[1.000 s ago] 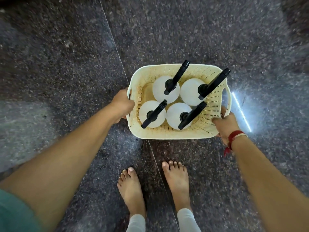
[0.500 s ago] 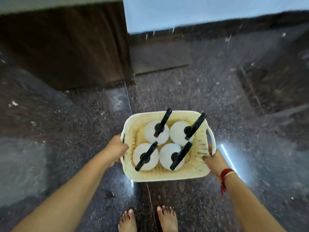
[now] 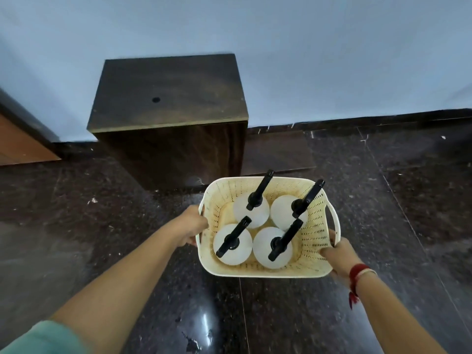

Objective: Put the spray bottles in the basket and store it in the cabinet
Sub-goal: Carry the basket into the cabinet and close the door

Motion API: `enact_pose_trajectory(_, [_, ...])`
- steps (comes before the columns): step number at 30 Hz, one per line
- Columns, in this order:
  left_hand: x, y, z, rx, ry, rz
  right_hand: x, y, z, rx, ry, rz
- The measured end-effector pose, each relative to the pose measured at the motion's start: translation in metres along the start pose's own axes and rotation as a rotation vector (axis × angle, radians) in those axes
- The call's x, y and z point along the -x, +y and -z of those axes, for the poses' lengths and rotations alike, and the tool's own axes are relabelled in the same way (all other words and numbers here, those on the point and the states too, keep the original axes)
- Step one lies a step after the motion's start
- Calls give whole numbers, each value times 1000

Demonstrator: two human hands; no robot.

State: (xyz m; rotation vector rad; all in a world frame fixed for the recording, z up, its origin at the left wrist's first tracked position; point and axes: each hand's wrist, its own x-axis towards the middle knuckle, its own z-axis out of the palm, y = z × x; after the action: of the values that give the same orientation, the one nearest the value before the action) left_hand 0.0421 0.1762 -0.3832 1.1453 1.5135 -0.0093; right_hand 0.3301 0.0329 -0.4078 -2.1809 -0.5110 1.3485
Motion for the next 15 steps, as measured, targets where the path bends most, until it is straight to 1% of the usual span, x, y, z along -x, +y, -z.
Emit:
enact_pose_trajectory(4, [-8, -10, 9, 21, -19, 26, -6, -5, -13, -16, -27, -35])
enact_pose_trajectory(10, [0, -19, 16, 30, -18, 59, 7, -12, -17, -32, -61, -87])
enact_pose_trajectory(15, [9, -4, 23, 39, -34, 74, 10, -36, -4, -11, -91, -85])
